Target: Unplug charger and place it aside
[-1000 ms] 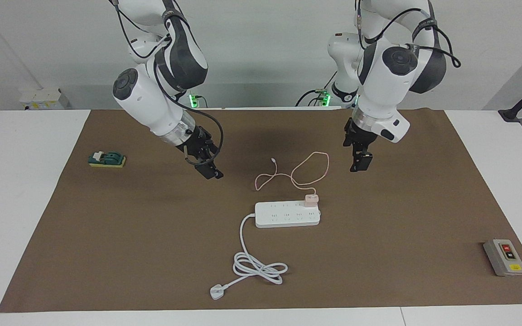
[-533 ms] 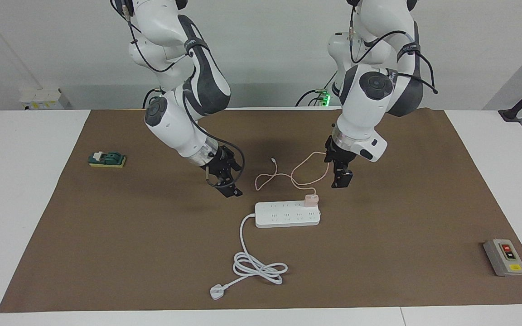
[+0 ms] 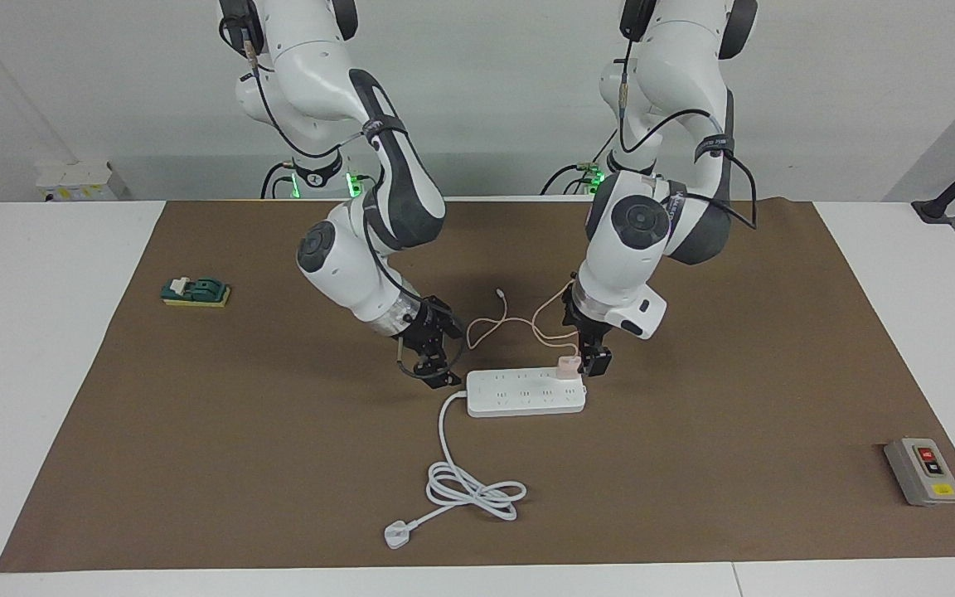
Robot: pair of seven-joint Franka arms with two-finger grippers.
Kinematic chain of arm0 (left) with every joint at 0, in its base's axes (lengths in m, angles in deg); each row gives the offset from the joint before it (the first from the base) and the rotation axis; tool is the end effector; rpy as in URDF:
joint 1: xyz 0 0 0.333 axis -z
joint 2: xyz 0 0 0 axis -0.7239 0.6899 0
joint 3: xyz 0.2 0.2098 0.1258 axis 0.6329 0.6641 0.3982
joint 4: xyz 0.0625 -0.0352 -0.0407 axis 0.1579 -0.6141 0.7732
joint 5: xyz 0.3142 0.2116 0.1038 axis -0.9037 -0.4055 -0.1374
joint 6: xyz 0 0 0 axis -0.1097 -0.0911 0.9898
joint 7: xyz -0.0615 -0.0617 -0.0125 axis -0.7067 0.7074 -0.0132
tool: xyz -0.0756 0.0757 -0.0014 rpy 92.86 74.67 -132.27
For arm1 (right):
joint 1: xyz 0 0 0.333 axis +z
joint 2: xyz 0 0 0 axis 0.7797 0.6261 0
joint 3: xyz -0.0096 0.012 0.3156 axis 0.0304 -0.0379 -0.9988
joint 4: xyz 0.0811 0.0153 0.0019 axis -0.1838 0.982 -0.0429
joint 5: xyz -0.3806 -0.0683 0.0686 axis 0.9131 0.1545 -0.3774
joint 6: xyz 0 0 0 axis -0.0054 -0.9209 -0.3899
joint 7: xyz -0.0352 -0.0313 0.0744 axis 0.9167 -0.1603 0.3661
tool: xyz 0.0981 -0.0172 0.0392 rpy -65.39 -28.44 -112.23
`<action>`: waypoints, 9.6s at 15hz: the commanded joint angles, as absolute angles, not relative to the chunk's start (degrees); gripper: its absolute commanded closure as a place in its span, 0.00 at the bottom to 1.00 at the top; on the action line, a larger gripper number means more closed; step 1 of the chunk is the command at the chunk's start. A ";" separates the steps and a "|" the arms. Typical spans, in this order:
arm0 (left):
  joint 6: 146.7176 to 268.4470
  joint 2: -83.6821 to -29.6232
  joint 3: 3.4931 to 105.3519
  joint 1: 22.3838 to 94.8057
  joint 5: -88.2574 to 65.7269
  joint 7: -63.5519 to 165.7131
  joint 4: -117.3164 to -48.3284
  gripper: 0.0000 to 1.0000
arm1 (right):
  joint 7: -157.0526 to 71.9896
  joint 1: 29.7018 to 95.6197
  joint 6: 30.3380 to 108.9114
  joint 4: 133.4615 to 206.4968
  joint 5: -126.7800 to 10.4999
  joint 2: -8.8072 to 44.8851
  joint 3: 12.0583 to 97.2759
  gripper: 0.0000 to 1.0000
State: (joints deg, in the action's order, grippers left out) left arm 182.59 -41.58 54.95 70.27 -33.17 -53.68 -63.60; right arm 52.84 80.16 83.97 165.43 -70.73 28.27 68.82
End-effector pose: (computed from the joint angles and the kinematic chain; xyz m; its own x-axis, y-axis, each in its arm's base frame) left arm 0.6056 -0.3004 0.3885 -0.0952 0.9944 -0.0466 0.9939 0.0923 -0.0609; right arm 0.6196 0.2751 0.3445 -0.0165 -0.8503 -0.5260 -0.9989 0.0366 -0.0278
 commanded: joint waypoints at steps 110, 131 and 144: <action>177.83 -55.99 55.96 61.33 -37.98 35.83 -70.48 1.00 | 36.66 78.92 83.60 151.57 -74.66 42.16 68.90 0.00; 183.53 -82.26 56.39 43.93 -23.39 86.37 -111.85 1.00 | -5.76 69.87 45.29 158.07 -42.53 13.87 80.15 0.00; 198.66 -76.12 56.40 40.05 -23.39 89.99 -115.30 1.00 | -30.40 64.53 43.26 158.60 -30.89 6.74 76.21 0.00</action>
